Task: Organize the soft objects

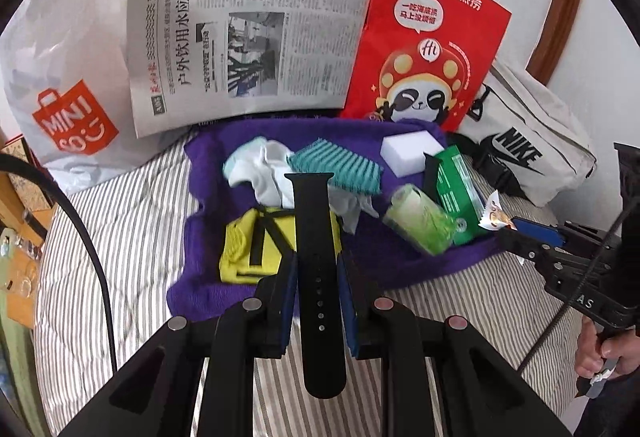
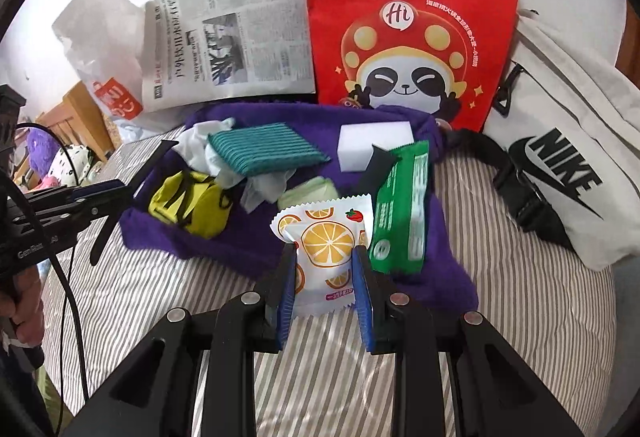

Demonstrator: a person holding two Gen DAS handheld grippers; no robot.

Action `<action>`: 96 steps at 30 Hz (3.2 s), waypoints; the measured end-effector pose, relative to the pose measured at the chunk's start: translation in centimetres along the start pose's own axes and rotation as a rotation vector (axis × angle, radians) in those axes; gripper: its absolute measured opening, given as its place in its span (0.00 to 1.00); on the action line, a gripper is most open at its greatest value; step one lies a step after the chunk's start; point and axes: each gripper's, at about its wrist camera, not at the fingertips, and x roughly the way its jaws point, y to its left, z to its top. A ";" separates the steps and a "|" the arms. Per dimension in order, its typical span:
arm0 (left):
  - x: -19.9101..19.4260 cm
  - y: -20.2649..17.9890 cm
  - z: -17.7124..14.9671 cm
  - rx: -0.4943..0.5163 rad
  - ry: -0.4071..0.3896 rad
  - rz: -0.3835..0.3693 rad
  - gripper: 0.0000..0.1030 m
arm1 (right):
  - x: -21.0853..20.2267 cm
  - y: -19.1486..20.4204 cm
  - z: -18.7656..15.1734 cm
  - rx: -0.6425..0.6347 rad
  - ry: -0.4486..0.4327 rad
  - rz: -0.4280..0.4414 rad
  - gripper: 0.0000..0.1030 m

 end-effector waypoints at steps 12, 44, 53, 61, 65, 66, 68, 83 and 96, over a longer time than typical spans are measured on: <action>2.6 1.7 2.6 -0.017 0.002 -0.015 0.19 | 4.9 -1.2 2.8 0.005 0.049 -0.043 0.26; 9.7 3.2 4.2 -0.035 0.077 -0.067 0.21 | 9.7 -2.7 2.1 0.017 0.091 -0.013 0.41; 9.3 3.2 3.7 -0.036 0.097 -0.077 0.51 | 7.7 -2.8 2.2 0.021 0.052 0.020 0.69; 7.0 3.0 3.3 -0.024 0.095 -0.059 0.66 | 5.7 -3.0 2.1 0.048 0.061 0.003 0.72; 5.2 2.7 2.7 0.001 0.088 -0.019 0.74 | 4.2 -2.4 1.6 0.060 0.058 -0.014 0.73; 4.7 2.7 2.4 -0.001 0.087 -0.015 0.75 | 3.6 -2.2 1.4 0.062 0.059 -0.028 0.73; 3.9 2.7 2.0 -0.013 0.082 -0.013 0.76 | 2.6 -1.8 1.0 0.064 0.067 -0.059 0.80; -4.1 -0.4 -2.5 0.003 0.055 0.103 0.82 | -6.8 1.8 -3.1 0.139 0.040 -0.133 0.95; -11.3 -4.0 -4.7 0.004 -0.036 0.129 0.89 | -12.3 3.9 -6.7 0.143 0.009 -0.144 0.98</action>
